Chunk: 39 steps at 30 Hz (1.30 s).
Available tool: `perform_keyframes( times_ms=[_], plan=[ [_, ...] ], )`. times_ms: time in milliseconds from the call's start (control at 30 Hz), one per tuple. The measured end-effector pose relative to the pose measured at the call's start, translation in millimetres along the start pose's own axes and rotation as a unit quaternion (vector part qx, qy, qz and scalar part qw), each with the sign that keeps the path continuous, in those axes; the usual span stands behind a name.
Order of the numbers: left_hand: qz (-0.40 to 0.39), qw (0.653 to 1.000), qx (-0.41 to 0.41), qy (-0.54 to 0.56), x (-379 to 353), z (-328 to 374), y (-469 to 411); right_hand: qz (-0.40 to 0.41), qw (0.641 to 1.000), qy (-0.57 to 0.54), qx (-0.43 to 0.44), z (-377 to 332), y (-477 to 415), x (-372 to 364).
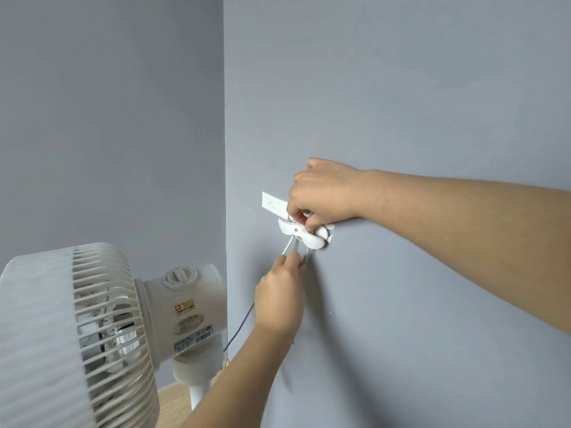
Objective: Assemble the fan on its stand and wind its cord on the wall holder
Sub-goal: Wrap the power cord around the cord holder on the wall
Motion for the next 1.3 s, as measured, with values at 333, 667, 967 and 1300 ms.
perform_keyframes(
  times_ms=[333, 667, 967, 1300],
  plan=[
    [-0.160, 0.894, 0.208, 0.363, -5, -44, -4, -0.048, 0.998, 0.008, -0.029, -8, -5, -9],
    [-0.076, 0.877, 0.278, 0.385, 6, -59, -15, -0.114, 0.992, -0.007, -0.045, -11, -7, -16],
    [-0.030, 0.816, 0.291, 0.498, 9, -67, -45, -0.115, 0.992, -0.041, -0.027, -10, -5, -17],
    [0.046, 0.844, 0.181, 0.503, 50, -39, -45, -0.112, 0.993, -0.038, -0.028, -11, -6, -19]
  ],
)
Point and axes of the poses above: each hand's wrist, its own y-axis away from the middle knuckle, its own x-axis out of the back of the hand, z = x × y, the point moved 4 cm from there along -y, towards the middle knuckle, and after that the axes turned 15 degrees about -z, right-handed, at the moved point
